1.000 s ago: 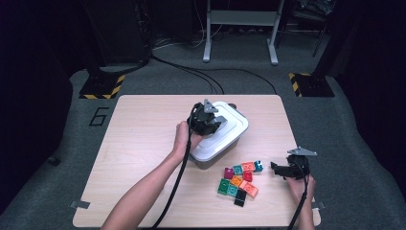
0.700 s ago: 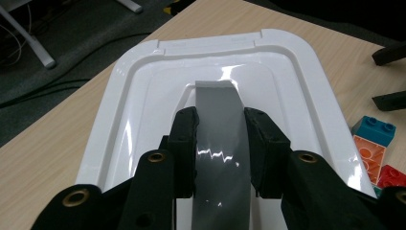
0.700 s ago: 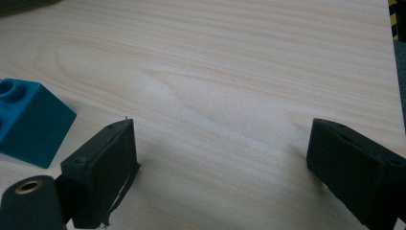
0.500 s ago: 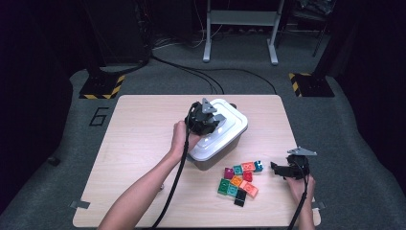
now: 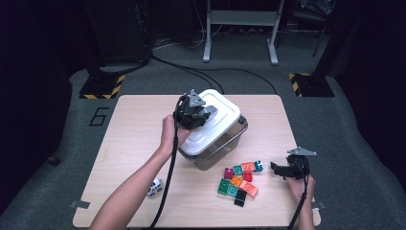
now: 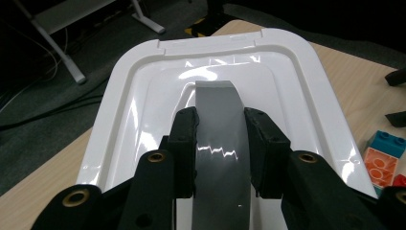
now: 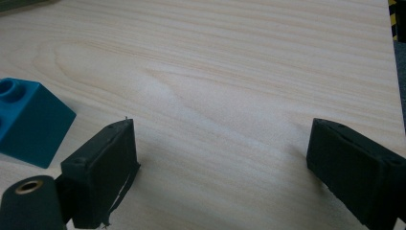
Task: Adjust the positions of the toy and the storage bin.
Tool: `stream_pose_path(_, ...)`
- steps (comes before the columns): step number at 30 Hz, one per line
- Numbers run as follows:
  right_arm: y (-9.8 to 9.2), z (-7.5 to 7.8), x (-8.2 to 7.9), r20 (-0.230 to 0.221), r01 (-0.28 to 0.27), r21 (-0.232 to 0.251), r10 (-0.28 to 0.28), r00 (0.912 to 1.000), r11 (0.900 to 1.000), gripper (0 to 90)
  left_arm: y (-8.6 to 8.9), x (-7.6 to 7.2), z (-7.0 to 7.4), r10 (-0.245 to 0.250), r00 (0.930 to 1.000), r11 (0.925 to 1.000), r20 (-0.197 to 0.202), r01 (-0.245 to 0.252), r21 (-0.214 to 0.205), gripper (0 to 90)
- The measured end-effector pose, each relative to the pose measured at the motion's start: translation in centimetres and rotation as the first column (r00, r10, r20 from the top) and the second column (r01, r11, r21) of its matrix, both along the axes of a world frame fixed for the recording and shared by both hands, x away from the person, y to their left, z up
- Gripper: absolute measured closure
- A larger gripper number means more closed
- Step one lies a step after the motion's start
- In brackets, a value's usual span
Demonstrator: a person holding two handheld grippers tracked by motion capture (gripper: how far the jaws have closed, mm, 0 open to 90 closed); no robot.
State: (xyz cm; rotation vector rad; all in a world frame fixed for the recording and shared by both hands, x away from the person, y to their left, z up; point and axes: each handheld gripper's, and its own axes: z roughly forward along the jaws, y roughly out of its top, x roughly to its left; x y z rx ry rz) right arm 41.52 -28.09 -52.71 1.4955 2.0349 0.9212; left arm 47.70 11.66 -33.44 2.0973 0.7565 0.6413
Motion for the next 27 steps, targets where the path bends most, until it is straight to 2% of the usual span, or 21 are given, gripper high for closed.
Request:
stream_pose_path(8,0.0,0.0,0.0,-0.001,-0.003,-0.008,0.003,1.0,1.0,9.4,3.4,-0.3,1.1,0.065,0.9978,0.9969,0.01,-0.064,-0.045,66.7)
stream_pose_path(10,0.0,0.0,0.0,-0.002,-0.003,-0.011,0.003,1.0,0.9999,9.4,4.6,-0.3,1.5,0.084,0.9961,0.9953,0.024,-0.083,-0.049,66.7)
stream_pose_path(14,0.1,0.0,0.0,-0.002,-0.003,-0.015,0.003,1.0,0.9999,9.4,6.7,-0.1,1.7,0.12,0.9925,0.9915,0.023,-0.118,-0.055,66.7)
stream_pose_path(19,0.1,0.0,0.0,-0.002,-0.005,-0.018,0.005,1.0,0.9998,9.3,9.6,0.1,1.5,0.177,0.9838,0.983,0.025,-0.176,-0.053,66.7)
stream_pose_path(23,0.1,0.0,0.0,-0.002,-0.003,-0.016,0.002,1.0,0.9999,9.3,11.5,0.3,1.3,0.22,0.9753,0.9735,0.023,-0.218,-0.071,66.7)
stream_pose_path(27,0.1,0.0,0.0,0.001,0.0,-0.017,0.0,1.0,0.9999,9.3,13.0,0.4,1.0,0.249,0.9685,0.9663,0.004,-0.248,-0.069,66.7)
